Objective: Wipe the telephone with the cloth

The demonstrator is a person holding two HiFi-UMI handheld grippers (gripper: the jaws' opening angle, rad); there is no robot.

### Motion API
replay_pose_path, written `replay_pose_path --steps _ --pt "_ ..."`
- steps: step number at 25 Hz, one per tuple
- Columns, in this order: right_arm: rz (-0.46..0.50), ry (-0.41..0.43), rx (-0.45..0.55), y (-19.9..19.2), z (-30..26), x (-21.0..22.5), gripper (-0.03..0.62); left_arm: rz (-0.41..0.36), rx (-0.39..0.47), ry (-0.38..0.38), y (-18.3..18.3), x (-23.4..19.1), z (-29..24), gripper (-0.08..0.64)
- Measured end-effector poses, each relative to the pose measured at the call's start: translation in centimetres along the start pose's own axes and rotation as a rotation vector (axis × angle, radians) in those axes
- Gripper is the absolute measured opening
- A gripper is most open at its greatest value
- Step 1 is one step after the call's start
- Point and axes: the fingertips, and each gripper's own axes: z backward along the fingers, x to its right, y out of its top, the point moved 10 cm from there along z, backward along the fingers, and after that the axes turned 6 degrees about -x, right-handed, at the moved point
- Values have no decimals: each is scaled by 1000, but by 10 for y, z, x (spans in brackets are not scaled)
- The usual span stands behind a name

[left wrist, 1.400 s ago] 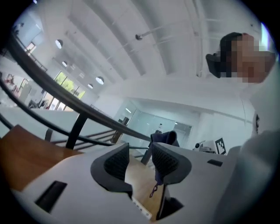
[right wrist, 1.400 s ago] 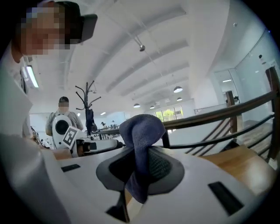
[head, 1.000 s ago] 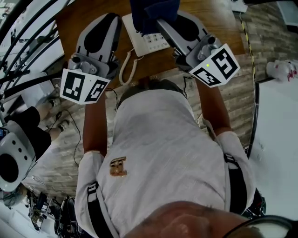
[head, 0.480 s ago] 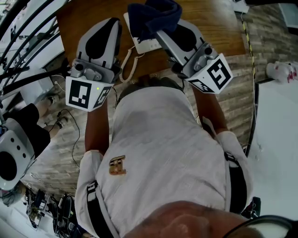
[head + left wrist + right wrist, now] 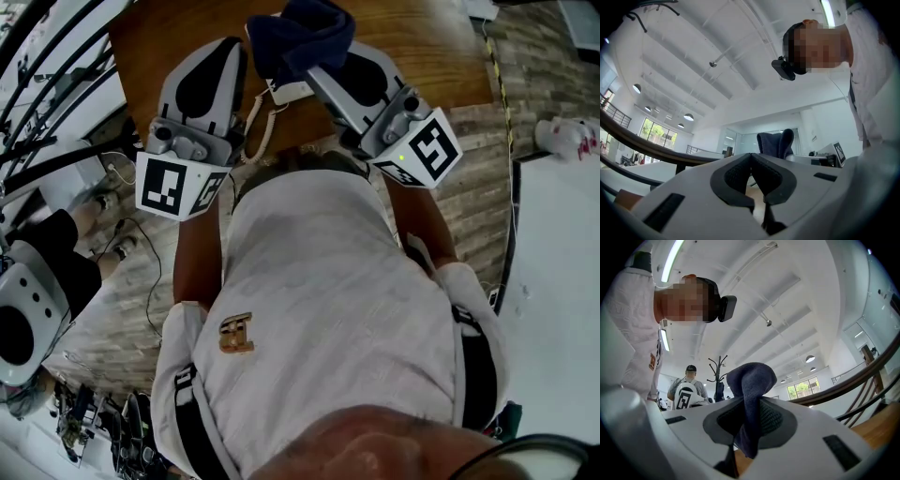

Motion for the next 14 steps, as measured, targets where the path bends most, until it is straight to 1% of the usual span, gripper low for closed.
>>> replay_pose_path --steps 14 --pt "5 -17 -5 -4 1 1 78 5 -2 -2 -5 -3 3 18"
